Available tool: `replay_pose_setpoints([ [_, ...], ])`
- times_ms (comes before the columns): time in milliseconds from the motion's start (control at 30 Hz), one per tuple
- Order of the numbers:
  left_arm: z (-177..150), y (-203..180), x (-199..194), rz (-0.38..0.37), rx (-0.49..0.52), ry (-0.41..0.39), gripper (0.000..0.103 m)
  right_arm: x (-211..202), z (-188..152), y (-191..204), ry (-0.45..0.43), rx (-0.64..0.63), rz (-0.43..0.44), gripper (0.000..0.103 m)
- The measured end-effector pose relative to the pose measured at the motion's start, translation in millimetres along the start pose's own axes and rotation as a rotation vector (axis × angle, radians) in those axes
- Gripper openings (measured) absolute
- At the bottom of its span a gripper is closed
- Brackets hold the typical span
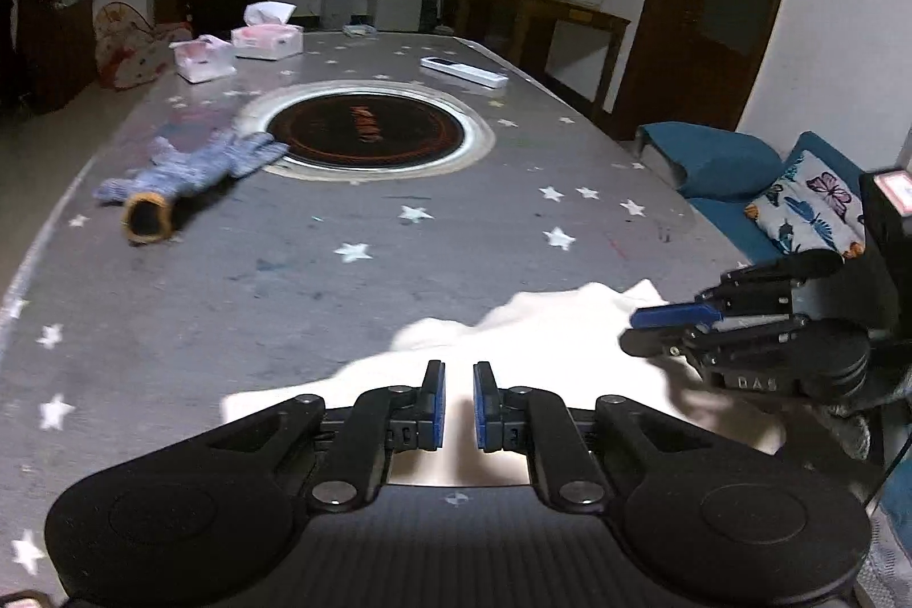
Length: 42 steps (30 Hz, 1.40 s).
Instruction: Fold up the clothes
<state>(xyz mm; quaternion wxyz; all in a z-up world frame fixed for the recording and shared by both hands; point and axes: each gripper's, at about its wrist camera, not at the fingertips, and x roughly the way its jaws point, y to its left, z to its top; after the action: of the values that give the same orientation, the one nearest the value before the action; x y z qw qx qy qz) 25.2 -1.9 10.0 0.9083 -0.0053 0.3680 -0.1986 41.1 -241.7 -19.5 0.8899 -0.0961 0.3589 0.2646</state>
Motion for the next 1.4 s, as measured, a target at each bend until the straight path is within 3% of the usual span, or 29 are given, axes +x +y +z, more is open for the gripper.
replay_pose_setpoints([
  [167,3,-5,15,-0.048,-0.042,-0.011,0.011,-6,14,7,-0.051,-0.013,0.032,0.014],
  [400,2,6,42,0.005,-0.081,0.017,0.011,29,19,16,-0.027,-0.011,0.054,0.014],
  [533,0,12,29,-0.017,-0.102,-0.005,0.013,16,19,18,-0.038,-0.027,0.051,0.014],
  [767,-22,-12,-15,-0.096,-0.024,-0.044,0.015,-27,3,43,-0.064,-0.114,0.099,0.015],
  [933,-48,-20,-27,-0.095,-0.009,-0.037,0.015,-35,-13,71,-0.079,-0.156,0.141,0.015],
  [1200,-74,-19,-26,-0.084,-0.04,-0.002,0.015,-30,-44,107,-0.064,-0.271,0.1,0.016],
  [1400,-77,-9,-30,-0.096,-0.081,-0.011,0.016,-52,-54,91,-0.067,-0.195,0.09,0.016],
])
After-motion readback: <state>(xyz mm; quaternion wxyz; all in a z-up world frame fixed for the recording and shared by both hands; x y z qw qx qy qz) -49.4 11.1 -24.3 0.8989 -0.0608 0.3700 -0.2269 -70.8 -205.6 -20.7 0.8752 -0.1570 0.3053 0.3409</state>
